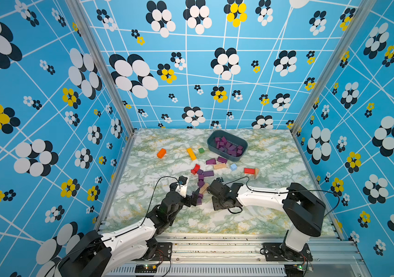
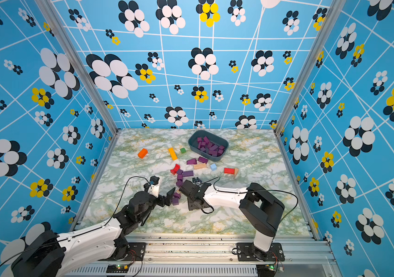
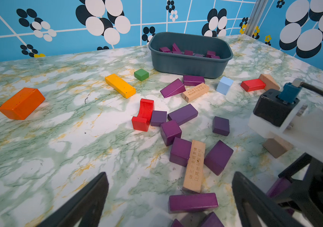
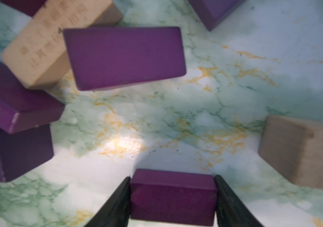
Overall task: Pick purple bricks into the storage bin
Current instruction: Pick up the building block from the center of the board, then place the building block in the storage box.
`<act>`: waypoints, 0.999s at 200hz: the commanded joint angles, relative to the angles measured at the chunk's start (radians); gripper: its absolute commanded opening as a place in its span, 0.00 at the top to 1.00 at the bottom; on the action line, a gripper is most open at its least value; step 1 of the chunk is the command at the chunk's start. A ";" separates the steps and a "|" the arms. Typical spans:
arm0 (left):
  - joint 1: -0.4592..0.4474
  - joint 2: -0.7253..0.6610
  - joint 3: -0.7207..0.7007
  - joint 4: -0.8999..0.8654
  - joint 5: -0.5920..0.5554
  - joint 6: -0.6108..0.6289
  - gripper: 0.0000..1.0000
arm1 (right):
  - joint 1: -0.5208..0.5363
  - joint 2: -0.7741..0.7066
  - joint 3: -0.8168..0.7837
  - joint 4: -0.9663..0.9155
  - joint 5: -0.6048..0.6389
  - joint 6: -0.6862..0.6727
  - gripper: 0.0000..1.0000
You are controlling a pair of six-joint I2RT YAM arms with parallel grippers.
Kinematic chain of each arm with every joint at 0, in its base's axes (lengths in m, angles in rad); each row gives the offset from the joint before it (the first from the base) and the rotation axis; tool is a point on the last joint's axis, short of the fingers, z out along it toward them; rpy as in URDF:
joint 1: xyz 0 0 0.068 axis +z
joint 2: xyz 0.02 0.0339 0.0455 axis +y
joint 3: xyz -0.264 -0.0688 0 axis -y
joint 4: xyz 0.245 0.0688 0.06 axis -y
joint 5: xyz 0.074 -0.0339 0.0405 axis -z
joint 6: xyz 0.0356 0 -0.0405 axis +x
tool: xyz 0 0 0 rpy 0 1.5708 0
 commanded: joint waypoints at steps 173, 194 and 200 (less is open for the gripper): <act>0.016 0.023 0.021 0.008 -0.029 -0.034 0.00 | -0.381 0.174 0.429 -0.038 -0.157 -0.286 0.49; 0.019 0.026 0.022 0.011 -0.027 -0.038 0.01 | -0.415 0.211 0.484 -0.012 -0.203 -0.277 0.49; 0.019 0.028 0.021 0.012 -0.027 -0.040 0.01 | -0.425 0.220 0.498 -0.003 -0.216 -0.273 0.50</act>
